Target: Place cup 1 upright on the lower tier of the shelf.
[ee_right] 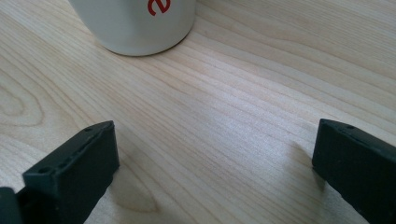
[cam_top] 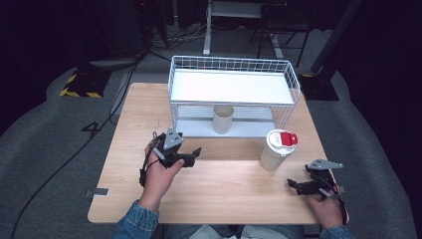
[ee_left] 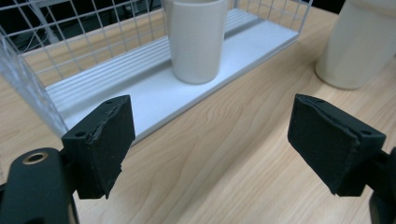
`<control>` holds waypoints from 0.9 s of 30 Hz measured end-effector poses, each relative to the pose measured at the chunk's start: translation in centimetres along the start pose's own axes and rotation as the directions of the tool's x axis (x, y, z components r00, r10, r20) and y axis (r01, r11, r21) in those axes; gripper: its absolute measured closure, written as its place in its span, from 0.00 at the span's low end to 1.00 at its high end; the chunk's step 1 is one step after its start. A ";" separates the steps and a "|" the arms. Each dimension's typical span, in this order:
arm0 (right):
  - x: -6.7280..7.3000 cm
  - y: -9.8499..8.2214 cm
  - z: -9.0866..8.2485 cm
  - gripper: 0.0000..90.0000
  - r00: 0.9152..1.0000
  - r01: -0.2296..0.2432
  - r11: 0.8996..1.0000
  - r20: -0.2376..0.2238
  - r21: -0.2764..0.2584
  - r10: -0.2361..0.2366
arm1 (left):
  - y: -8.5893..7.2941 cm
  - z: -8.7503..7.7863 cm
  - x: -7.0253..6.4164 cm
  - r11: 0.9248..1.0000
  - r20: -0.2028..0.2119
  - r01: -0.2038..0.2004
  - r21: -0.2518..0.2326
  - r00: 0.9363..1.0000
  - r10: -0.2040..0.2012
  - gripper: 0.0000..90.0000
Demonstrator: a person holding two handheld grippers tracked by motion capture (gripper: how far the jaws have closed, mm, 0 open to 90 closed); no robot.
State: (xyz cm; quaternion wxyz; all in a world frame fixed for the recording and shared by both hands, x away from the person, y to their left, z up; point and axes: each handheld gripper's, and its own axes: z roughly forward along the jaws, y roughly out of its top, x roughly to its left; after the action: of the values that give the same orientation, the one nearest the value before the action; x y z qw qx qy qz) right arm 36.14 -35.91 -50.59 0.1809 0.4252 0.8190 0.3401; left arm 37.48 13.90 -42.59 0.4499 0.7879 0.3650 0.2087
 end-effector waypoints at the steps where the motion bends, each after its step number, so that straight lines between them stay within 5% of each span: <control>1: 0.0 0.0 0.0 0.01 1.000 0.000 1.000 0.000 0.000 0.000 | -0.3 -0.2 0.0 1.000 -0.001 -0.007 0.010 1.000 0.007 0.17; 16: 0.1 0.0 0.0 0.00 1.000 -0.005 1.000 0.005 0.001 0.005 | -4.5 -1.7 0.3 0.993 -0.009 0.025 0.113 1.000 -0.024 0.17; 27: 0.0 0.1 0.1 0.00 1.000 -0.008 1.000 0.005 0.001 0.008 | -7.8 -1.8 0.7 0.960 0.007 0.040 0.276 0.999 -0.043 0.17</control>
State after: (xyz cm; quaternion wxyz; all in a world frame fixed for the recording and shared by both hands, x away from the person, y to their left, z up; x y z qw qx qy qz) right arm 36.23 -35.84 -50.58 0.1813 0.4295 0.8171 0.3392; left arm 33.72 18.00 -48.40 0.3422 0.8364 0.4042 0.1412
